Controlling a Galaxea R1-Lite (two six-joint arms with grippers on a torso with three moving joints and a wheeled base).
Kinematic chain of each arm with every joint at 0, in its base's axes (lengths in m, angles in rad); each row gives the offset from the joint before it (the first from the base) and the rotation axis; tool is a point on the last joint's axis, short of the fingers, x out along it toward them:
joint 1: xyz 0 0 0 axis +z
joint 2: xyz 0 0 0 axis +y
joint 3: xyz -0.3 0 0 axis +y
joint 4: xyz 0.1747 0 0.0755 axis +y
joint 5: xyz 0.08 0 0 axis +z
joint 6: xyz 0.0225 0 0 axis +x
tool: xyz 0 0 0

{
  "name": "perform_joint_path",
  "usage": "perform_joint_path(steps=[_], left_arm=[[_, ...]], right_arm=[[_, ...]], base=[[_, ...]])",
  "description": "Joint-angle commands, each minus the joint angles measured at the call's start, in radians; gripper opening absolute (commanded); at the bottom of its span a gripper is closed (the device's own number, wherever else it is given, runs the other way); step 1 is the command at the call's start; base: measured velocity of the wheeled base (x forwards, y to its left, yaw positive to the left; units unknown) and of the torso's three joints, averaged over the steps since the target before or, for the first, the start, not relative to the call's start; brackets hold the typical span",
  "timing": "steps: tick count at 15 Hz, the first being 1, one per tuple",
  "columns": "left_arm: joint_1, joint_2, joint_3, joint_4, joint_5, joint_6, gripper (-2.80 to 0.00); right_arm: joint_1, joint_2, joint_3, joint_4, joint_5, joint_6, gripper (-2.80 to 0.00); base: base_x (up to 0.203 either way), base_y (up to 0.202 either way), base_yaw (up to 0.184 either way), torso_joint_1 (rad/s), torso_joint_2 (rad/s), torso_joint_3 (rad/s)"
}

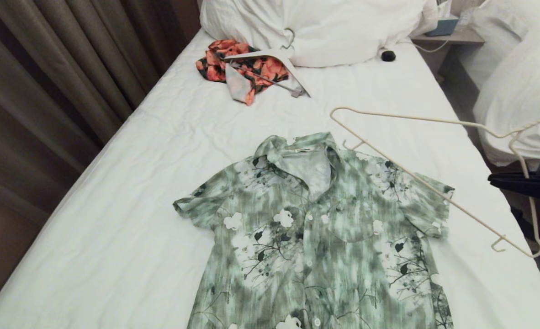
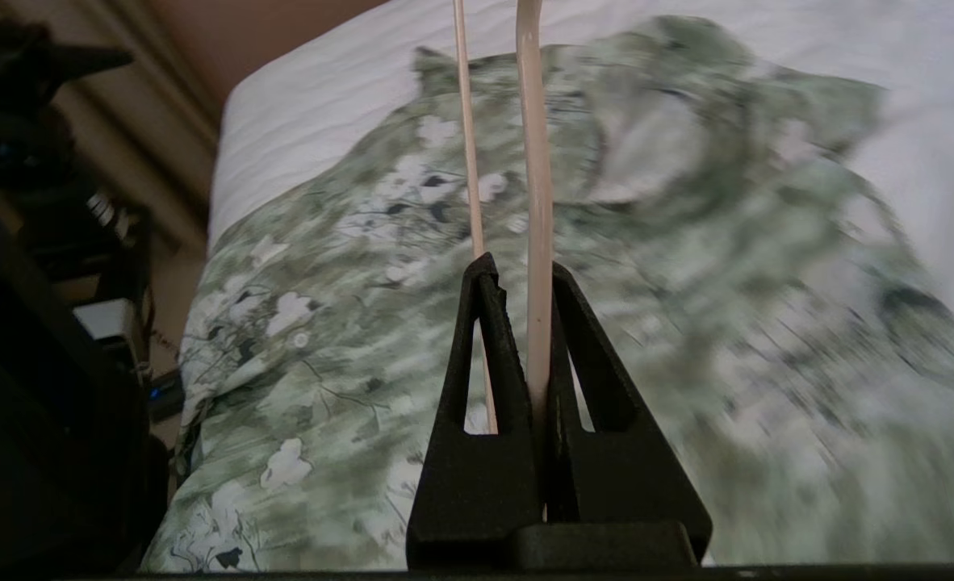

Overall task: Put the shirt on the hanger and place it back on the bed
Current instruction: Lift the shirt and hanger

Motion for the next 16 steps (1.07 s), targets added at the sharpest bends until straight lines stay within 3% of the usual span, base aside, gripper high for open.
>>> perform_joint_path(steps=[1, 3, 8, 10, 12, 13, 16], left_arm=[[0.001, 0.001, 0.000, 0.000, -0.001, 0.000, -2.80], [0.001, 0.001, 0.000, 0.000, -0.001, 0.000, -2.80], [0.001, 0.001, 0.002, -0.011, 0.007, -0.020, -2.80], [-0.002, 0.001, 0.001, -0.017, -0.006, 0.042, -2.80], [-0.002, 0.024, 0.000, -0.035, -0.060, 0.166, -2.80], [-0.002, 0.053, -0.016, -0.053, -0.087, 0.169, -2.80], [-0.011, 0.254, -0.202, -0.063, -0.175, 0.045, -2.80]], right_arm=[[0.082, 0.008, 0.002, -0.014, -0.009, -0.003, -2.80], [0.158, -0.006, 0.010, -0.027, -0.091, -0.002, -2.80], [0.128, -0.021, 0.025, -0.027, -0.117, 0.004, -2.80], [0.098, -0.032, 0.028, -0.024, -0.117, 0.005, -2.80], [0.067, -0.029, 0.027, -0.023, -0.118, 0.007, -2.80], [0.054, -0.027, 0.029, -0.021, -0.119, 0.007, -2.80], [0.012, -0.030, 0.030, -0.023, -0.120, 0.009, -2.80]], base=[[0.000, 0.000, 0.000, 0.000, 0.00, 0.000], [0.000, 0.000, 0.000, 0.000, 0.00, 0.000], [0.000, 0.000, 0.000, 0.000, 0.00, 0.000], [0.000, 0.000, 0.000, 0.000, 0.00, 0.000], [0.000, 0.000, 0.000, 0.000, 0.00, 0.000], [0.000, 0.000, 0.000, 0.000, 0.00, 0.000], [0.000, 0.000, 0.000, 0.000, 0.00, 0.000]])
